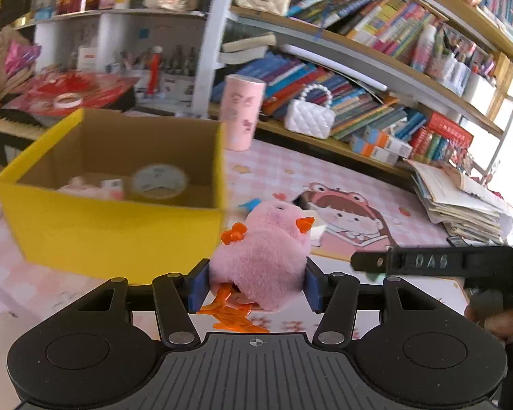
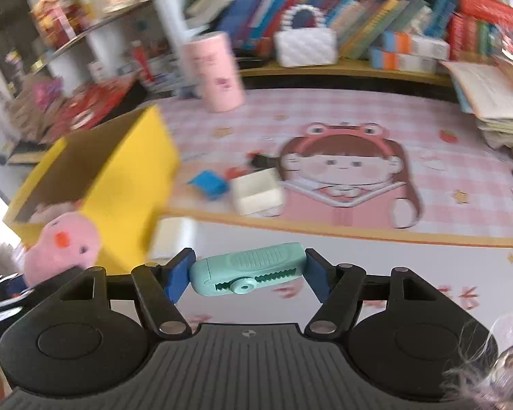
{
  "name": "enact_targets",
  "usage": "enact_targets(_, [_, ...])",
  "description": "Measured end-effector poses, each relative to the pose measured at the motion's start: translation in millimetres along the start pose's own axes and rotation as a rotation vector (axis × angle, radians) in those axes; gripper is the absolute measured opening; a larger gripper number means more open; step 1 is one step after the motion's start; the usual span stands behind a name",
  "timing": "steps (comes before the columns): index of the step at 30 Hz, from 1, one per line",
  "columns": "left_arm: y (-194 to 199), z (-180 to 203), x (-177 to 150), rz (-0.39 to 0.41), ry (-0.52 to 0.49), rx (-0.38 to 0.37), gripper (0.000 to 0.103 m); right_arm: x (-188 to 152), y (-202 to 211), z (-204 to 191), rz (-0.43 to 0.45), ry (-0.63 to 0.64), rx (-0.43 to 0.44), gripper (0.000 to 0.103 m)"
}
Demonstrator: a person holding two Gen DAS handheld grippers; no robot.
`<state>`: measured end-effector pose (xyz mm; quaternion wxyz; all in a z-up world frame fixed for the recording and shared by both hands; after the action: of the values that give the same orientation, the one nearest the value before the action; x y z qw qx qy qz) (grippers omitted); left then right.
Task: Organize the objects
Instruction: 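Carry the chick and mint-green clip into the yellow box and open both tools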
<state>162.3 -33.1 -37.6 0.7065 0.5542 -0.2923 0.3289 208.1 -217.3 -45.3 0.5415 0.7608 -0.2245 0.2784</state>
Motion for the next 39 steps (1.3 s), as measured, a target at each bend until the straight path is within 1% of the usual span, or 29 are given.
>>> enact_targets(5, [23,-44,-13,-0.008,0.040,0.030,0.054,-34,-5,-52,-0.044,0.012,-0.006,0.066])
enact_targets(8, [37,-71,-20,-0.014,0.074,0.044,0.054,-51,-4,-81,-0.054,0.047,-0.005,0.066])
enact_targets(11, [49,-94,-24,-0.015,0.101,0.053,0.054,-59,-2,-107,-0.043,0.082,-0.003,0.066])
enact_targets(16, [67,-121,-28,-0.001,0.102,0.051,0.054,-72,2,-142,-0.032,0.111,-0.001,0.066])
enact_targets(22, [82,-140,-28,0.015,0.087,0.040,0.054,-81,3,-170,-0.020,0.110,-0.007,0.066])
enact_targets(32, [96,-164,-27,0.034,0.065,0.034,0.054,-90,3,-204,-0.006,0.112,-0.007,0.066])
enact_targets(35, [96,-167,-19,0.042,0.065,0.026,0.054,-86,2,-210,0.002,0.127,-0.012,0.066])
enact_targets(39, [88,-165,2,0.070,0.024,0.019,0.054,-64,-1,-216,0.030,0.158,-0.019,0.066])
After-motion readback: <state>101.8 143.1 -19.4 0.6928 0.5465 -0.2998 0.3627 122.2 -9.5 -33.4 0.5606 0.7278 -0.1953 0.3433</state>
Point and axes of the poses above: each gripper's, at about its wrist camera, not at the fingertips, and y roughly against the way its jaws point, z to its right, x to its top, the point moved 7 cm from there along -y, roughly the way its jaws point, and after that the axes turned 2 degrees about x, right-handed, at the moved point
